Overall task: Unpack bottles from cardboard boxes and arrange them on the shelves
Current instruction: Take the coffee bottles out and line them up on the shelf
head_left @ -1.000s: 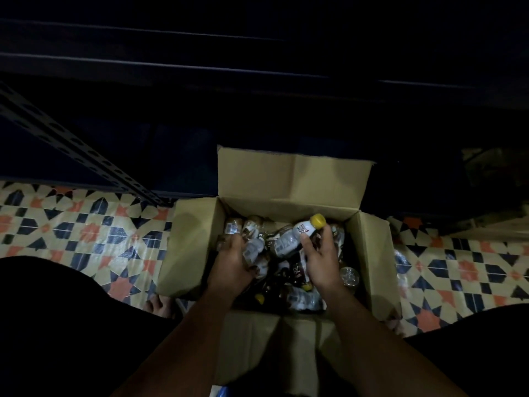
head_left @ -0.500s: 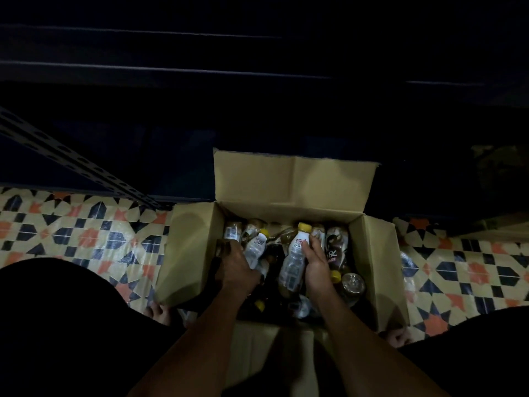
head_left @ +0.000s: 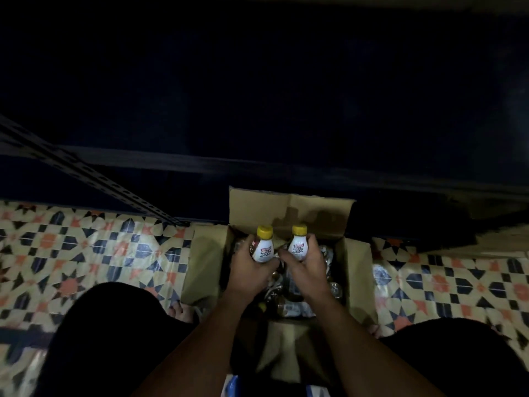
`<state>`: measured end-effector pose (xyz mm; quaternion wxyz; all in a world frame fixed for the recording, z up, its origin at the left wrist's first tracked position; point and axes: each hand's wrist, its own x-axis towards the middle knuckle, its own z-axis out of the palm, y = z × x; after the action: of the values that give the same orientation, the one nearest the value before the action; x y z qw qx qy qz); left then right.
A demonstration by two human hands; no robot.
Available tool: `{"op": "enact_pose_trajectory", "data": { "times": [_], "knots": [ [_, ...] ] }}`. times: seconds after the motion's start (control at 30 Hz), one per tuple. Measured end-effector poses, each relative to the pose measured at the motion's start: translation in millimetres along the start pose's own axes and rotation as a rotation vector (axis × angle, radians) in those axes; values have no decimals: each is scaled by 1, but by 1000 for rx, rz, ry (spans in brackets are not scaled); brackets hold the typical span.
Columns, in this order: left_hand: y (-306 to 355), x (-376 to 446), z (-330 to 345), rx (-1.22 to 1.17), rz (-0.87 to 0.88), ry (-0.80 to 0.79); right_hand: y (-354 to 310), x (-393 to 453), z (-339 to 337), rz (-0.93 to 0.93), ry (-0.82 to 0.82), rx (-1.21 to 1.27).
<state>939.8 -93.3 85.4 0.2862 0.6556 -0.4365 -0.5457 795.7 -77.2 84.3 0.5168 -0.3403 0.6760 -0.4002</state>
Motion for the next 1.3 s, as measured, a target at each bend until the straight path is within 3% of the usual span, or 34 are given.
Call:
{"op": "enact_pose_trajectory", "data": {
  "times": [0.13, 0.4, 0.83, 1.03, 1.3],
  "knots": [
    [73, -28, -11, -83, 35, -25, -65, -28, -10, -101, 39, -77],
    [289, -122, -77, -143, 225, -101, -285, -113, -40, -372, 125, -169],
    [562, -220, -151, -274, 709, -101, -571, -201, -69, -911, 312, 66],
    [619, -208, -152, -276, 749, -122, -625, -185, -79, -962, 332, 112],
    [635, -174, -132, -305, 727, -180, -628, -147, -90, -978, 275, 103]
  ]
}}
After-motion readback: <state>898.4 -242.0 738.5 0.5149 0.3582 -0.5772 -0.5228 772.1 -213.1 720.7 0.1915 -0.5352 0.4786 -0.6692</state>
